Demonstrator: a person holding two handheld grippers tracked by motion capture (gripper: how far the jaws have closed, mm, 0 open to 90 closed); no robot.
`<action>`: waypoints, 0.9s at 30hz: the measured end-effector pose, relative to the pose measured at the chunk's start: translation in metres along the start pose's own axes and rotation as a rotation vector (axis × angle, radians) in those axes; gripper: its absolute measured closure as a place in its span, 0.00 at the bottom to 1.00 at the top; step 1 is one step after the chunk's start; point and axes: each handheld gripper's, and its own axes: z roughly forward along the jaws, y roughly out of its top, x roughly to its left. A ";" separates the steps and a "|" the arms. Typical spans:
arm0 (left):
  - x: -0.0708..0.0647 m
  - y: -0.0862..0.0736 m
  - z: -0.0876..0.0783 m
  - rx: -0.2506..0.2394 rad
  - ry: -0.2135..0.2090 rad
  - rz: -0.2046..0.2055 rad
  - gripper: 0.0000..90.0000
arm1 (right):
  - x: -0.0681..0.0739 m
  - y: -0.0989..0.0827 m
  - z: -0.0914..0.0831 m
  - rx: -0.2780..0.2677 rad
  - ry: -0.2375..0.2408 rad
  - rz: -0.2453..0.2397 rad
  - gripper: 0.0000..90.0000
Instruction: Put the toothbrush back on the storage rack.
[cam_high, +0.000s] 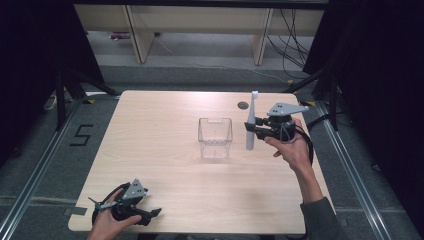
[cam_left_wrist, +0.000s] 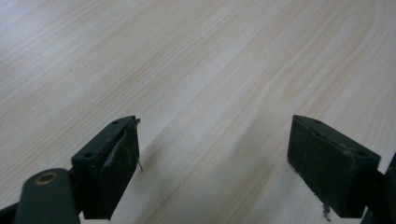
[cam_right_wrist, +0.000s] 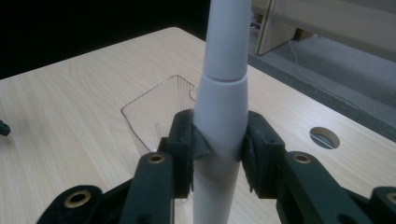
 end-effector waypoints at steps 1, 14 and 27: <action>0.000 0.000 0.000 0.000 0.000 0.000 0.18 | 0.000 0.000 0.000 0.000 0.000 0.000 0.74; 0.000 0.000 0.000 0.001 -0.001 0.001 0.18 | 0.003 0.023 0.006 -0.034 0.010 -0.024 0.75; 0.000 0.000 0.000 0.002 -0.001 0.004 0.18 | 0.009 0.043 0.011 -0.045 0.016 -0.059 0.75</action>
